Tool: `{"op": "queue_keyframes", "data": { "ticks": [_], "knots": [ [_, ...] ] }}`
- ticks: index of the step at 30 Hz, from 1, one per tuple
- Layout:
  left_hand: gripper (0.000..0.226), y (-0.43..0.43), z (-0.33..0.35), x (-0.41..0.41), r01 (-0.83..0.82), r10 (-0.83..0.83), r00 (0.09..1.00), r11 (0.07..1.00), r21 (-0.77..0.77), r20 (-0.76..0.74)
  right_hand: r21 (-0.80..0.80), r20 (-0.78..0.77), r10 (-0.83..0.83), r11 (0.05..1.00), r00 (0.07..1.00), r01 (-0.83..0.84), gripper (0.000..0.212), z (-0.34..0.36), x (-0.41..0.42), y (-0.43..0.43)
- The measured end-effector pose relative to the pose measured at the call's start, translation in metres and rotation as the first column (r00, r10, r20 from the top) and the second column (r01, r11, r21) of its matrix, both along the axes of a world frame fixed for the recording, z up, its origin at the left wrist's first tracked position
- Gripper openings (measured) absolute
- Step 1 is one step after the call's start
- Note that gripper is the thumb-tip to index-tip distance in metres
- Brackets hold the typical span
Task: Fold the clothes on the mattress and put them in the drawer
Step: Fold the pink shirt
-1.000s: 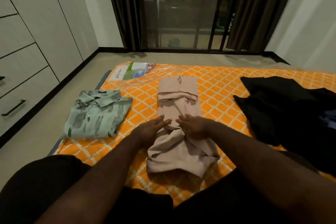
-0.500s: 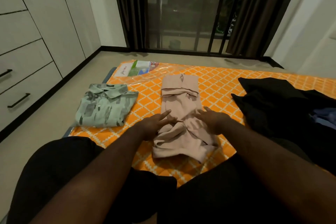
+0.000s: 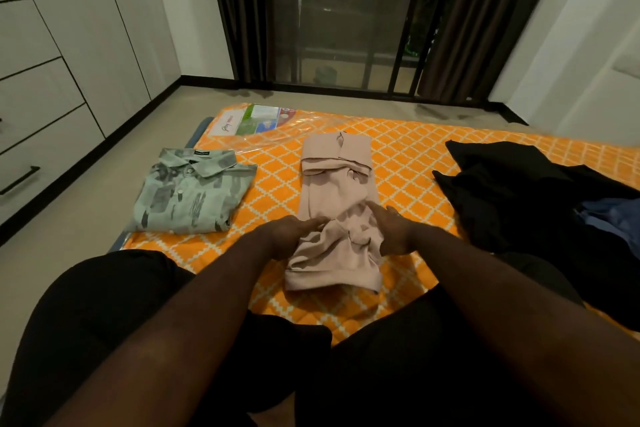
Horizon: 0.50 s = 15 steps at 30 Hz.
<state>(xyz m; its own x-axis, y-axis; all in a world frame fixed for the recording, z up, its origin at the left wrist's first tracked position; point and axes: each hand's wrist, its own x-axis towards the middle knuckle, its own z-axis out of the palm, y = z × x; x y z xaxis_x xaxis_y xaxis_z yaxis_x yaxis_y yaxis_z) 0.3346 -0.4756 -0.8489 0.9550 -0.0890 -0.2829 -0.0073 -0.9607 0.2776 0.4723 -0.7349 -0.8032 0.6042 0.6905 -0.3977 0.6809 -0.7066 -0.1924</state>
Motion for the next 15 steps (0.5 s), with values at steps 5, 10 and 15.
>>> {"op": "queue_keyframes", "data": {
  "ticks": [5,10,15],
  "knots": [
    [0.096,0.0027,0.0042,-0.0011,-0.074,0.066,0.997,0.980,-0.183,-0.050,0.282,0.061,-0.090,0.957,0.994,0.069,0.052,0.0011,0.0047,0.0057],
    [0.090,-0.0006,0.0054,-0.0044,-0.106,0.092,0.994,0.957,-0.269,-0.063,0.282,0.121,-0.028,0.959,0.992,-0.007,0.025,0.0043,0.0016,0.0060],
    [0.080,-0.0051,0.0063,-0.0034,-0.089,0.082,0.996,0.963,-0.255,-0.037,0.173,0.107,0.060,0.982,0.992,-0.078,0.019,-0.0016,0.0051,0.0038]
  ]
}}
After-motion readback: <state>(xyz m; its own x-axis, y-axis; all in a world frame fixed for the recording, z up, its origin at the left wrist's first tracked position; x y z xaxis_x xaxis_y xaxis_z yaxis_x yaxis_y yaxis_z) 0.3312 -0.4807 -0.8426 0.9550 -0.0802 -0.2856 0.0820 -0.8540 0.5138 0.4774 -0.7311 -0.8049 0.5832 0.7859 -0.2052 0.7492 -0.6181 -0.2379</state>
